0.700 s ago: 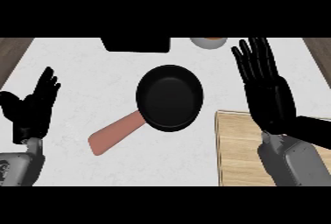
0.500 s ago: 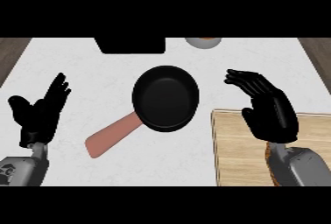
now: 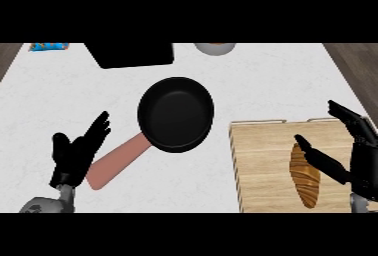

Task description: Pick the croissant from the tray and place it in the pot

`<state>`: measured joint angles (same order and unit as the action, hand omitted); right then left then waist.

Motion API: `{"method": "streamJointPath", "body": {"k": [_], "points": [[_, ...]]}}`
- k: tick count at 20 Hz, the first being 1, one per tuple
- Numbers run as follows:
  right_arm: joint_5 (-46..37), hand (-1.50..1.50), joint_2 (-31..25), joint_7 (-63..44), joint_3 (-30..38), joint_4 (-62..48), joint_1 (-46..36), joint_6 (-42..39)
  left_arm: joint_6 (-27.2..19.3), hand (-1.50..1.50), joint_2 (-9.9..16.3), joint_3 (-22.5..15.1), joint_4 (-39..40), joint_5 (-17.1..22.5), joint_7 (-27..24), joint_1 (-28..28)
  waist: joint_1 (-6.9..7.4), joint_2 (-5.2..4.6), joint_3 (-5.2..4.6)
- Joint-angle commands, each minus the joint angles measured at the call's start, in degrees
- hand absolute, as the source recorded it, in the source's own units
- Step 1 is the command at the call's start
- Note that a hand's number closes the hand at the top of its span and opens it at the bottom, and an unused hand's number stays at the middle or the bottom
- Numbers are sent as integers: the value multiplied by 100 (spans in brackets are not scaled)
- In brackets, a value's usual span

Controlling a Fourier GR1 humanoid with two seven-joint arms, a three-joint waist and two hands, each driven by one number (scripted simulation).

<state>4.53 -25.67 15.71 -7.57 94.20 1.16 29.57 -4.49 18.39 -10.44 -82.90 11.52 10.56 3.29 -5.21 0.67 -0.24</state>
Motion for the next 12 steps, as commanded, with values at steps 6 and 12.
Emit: {"method": "streamJointPath", "body": {"k": [6, 12], "points": [[-592, -150, -815, -1298, 100, 2844, 2326, 352, 336, 0, -247, -317, 296, -170, -405, -113, 292, -36, 0], [-631, -150, -1396, -3625, 240, 3731, 2478, 76, 510, 0, -250, -270, 323, -118, -288, 110, 448, -65, 7]]}}
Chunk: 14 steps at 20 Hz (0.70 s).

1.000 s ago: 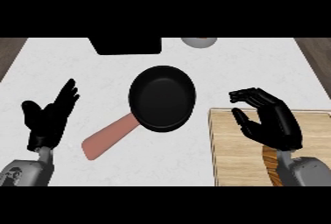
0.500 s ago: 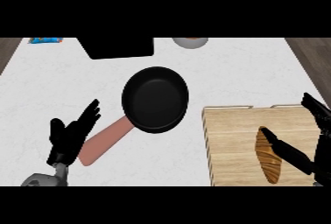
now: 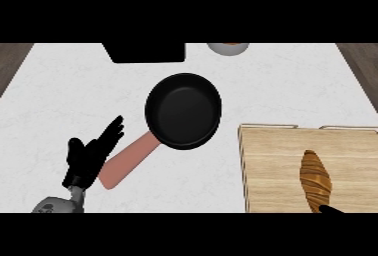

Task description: Pick the croissant from the tray and place it in the pot

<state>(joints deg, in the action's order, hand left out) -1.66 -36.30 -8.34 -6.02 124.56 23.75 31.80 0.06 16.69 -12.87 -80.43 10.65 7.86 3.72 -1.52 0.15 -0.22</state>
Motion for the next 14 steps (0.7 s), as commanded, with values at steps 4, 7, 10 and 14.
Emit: {"method": "streamJointPath", "body": {"k": [4, 7, 10, 14], "points": [[443, -150, -306, -1984, 280, 373, -280, -429, 291, 0, -65, 112, 546, -44, -446, 44, 147, -29, 13], [861, -150, -201, -1873, 216, -218, -353, -859, 267, 0, -91, 86, 336, -64, -165, 134, 155, -25, 23], [788, -150, -537, -2280, -382, -425, -500, -1432, 42, 0, -287, -91, 359, -315, -103, 366, 207, -43, 21], [653, -150, -387, -2385, -473, -1292, -1228, -1842, 104, 0, -379, 6, 413, -302, -107, 344, 206, -29, 22]]}}
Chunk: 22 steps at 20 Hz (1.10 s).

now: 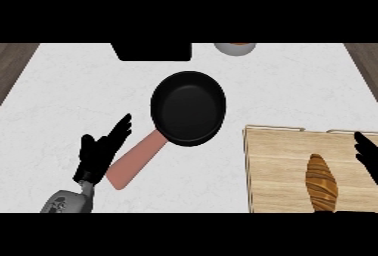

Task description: Pick the croissant from the tray and place it in the pot

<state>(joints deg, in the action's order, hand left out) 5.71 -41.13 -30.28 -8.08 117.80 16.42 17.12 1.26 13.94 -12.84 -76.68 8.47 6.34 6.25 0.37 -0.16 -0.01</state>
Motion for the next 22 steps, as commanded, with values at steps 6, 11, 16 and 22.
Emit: {"method": "streamJointPath", "body": {"k": [6, 11, 16, 22], "points": [[-401, -150, 596, 1317, 274, -1554, 182, -695, 306, 0, 110, 303, -227, -65, 49, -238, -55, 21, 4], [-246, -150, 827, 2068, 789, -1773, 353, -922, 167, 0, -193, 349, -89, -183, 306, 120, -82, 19, 4], [164, -150, 1144, 2373, 963, -1734, 460, -1479, 365, 0, -163, 424, -10, -281, -1, -109, -80, 19, 3], [586, -150, 1714, 3180, 1092, -2387, 200, -1818, 151, 0, -365, 292, -370, -486, 85, -274, -41, 20, 5]]}}
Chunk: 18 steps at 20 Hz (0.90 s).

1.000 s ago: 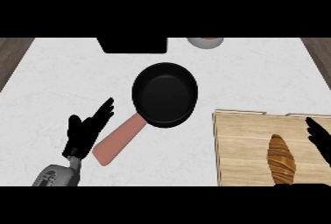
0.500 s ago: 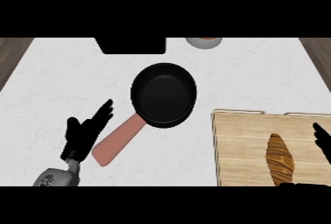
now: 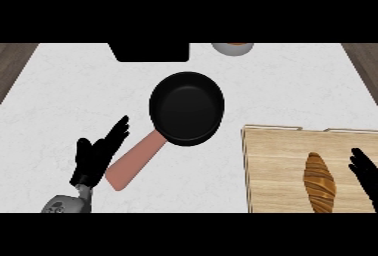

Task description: Pick the croissant from the tray and place it in the pot

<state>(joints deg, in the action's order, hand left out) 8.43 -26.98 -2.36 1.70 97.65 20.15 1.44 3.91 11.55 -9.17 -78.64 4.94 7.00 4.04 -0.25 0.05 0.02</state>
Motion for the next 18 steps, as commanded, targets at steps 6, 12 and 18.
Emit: {"method": "streamJointPath", "body": {"k": [6, 12, 18], "points": [[391, -150, 570, 649, 389, -1390, -639, -692, 58, 0, -95, 65, -269, -197, 220, -63, 29, -5, 0], [368, -150, 984, 802, 361, -1619, -659, -735, 326, 0, -77, 161, -168, -204, -50, -297, 30, -2, -1], [-600, 150, 968, 1708, 39, -2404, -1117, -565, 227, 0, -154, 227, -233, -166, 308, 24, 59, -9, 2]]}}
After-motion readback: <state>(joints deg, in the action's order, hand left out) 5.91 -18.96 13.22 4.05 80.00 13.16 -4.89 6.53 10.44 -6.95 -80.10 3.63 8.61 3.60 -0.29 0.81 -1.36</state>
